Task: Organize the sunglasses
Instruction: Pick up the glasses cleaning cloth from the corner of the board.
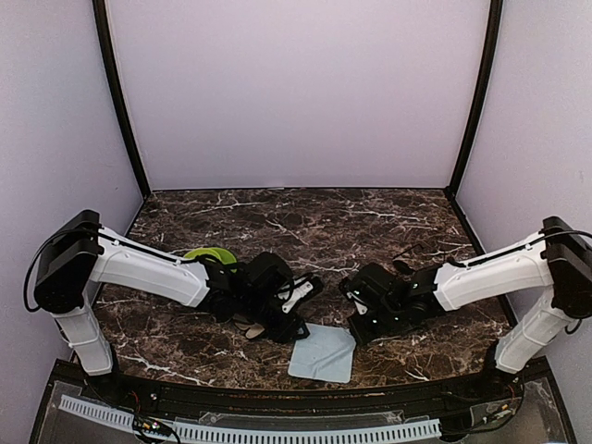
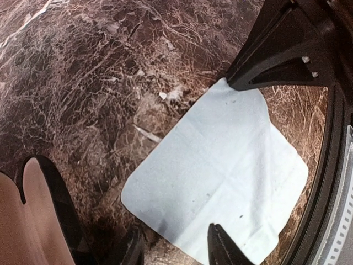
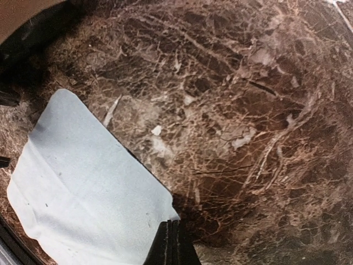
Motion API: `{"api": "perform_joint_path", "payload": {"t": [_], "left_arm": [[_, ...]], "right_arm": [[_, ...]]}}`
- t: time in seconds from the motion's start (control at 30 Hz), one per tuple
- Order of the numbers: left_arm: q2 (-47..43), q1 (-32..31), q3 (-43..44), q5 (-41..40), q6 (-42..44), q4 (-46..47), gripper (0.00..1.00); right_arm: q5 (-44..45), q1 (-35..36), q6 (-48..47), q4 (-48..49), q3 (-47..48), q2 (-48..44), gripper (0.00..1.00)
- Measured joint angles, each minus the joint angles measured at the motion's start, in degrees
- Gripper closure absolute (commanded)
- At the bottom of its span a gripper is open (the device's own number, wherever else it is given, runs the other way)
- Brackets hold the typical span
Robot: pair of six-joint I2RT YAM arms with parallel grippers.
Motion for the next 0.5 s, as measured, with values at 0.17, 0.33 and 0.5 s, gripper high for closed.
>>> {"api": "perform_joint_path", "payload": {"t": [0.17,0.33,0.5], "left_arm": [[2.23,0.15,2.05,0.09,0.83,-0.39,0.62],[5.03,1.11,5.49,1.05,1.62,-0.79,0.67],[6.73,2.56,7.93,1.97,1.97,-2.08,0.69]], "right_arm": [[-0.63,-1.99,-1.66,0.31,-0.81,-3.54,1.0],[-1.16,-2.95,-3.3,0.44,-1.29,-3.72,1.0],[-1.4,-3.8,-4.55,0.48,-1.62,-3.54,1.0]]}}
